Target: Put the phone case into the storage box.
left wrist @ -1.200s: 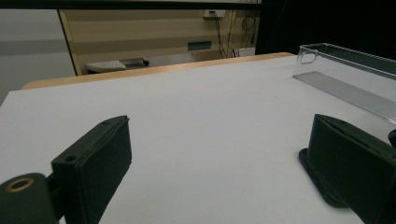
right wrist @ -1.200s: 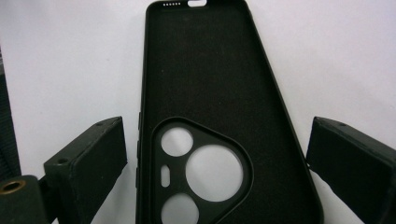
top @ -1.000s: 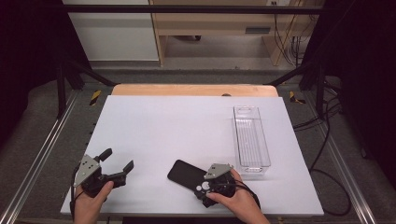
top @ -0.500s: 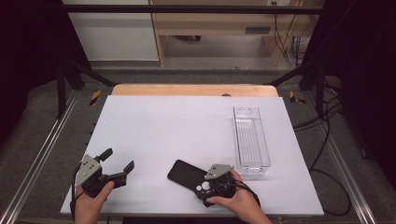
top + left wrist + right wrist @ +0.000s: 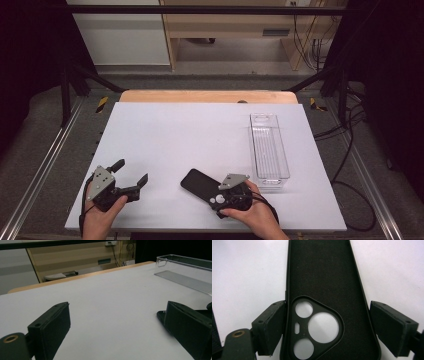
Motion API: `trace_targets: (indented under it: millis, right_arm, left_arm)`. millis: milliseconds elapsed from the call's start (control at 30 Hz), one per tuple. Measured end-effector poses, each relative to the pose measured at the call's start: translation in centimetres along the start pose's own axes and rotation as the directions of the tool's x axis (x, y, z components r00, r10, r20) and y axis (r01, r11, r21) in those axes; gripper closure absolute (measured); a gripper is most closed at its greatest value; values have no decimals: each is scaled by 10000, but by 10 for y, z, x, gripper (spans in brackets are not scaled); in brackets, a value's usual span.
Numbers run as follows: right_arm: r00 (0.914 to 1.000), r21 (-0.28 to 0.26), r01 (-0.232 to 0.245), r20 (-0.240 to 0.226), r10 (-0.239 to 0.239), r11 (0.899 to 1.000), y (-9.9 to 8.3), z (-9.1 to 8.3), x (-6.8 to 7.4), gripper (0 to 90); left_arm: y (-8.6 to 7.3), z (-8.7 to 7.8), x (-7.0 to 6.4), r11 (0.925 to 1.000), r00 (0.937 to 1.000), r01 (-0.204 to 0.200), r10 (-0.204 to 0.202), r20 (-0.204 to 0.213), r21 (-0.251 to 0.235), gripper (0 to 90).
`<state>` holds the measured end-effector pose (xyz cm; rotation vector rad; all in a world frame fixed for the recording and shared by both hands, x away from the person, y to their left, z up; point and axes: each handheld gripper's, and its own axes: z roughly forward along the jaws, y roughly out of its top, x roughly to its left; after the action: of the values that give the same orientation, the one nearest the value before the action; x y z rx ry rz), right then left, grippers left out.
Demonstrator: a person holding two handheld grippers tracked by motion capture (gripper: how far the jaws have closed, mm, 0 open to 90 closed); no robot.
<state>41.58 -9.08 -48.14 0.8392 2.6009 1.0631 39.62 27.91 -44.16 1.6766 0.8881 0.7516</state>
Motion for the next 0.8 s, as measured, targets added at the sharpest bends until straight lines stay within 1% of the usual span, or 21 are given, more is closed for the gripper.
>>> trace_targets:
  millis: [100,167,233,367,433,567,633,667,733,767,800]
  right_arm:
    - [9999,65,44,94,-45,10000,2,-1,1,173]
    - [10000,41,-15,17,15,10000,4,-2,2,175]
    - [10000,-17,-39,-22,39,10000,5,-4,1,175]
    - [9999,49,-35,137,34,10000,7,-7,0,177]
    - [9998,101,4,201,-6,9999,9,-8,2,178]
    - [9998,235,98,174,-102,9997,15,-12,6,178]
    - [9997,305,141,185,-146,9994,22,-15,9,178]
    - [9995,373,222,227,-231,9991,26,-17,9,178]
    - [9992,499,268,272,-282,9984,34,-18,8,179]
    - [9988,597,375,291,-393,9975,38,-19,6,180]
    - [9988,668,363,298,-383,9971,42,-19,5,180]
  left_arm:
    - [0,3,-4,9995,9995,-295,294,90,91,66]
    - [1,5,-6,9987,9987,-497,495,136,151,66]
    - [1,7,-7,9985,9984,-525,523,206,126,66]
    - [1,9,-10,9979,9977,-617,612,289,171,65]
    - [1,8,-11,9972,9969,-728,723,298,145,64]
    - [0,8,-15,9945,9939,-1030,1022,411,164,61]
    - [1,8,-18,9924,9914,-1217,1207,514,160,54]
    - [1,9,-20,9905,9890,-1371,1361,576,137,53]
    - [2,11,-26,9841,9821,-1773,1760,677,139,54]
    - [2,13,-29,9809,9784,-1941,1927,751,128,53]
    - [2,15,-33,9760,9729,-2169,2147,864,172,52]
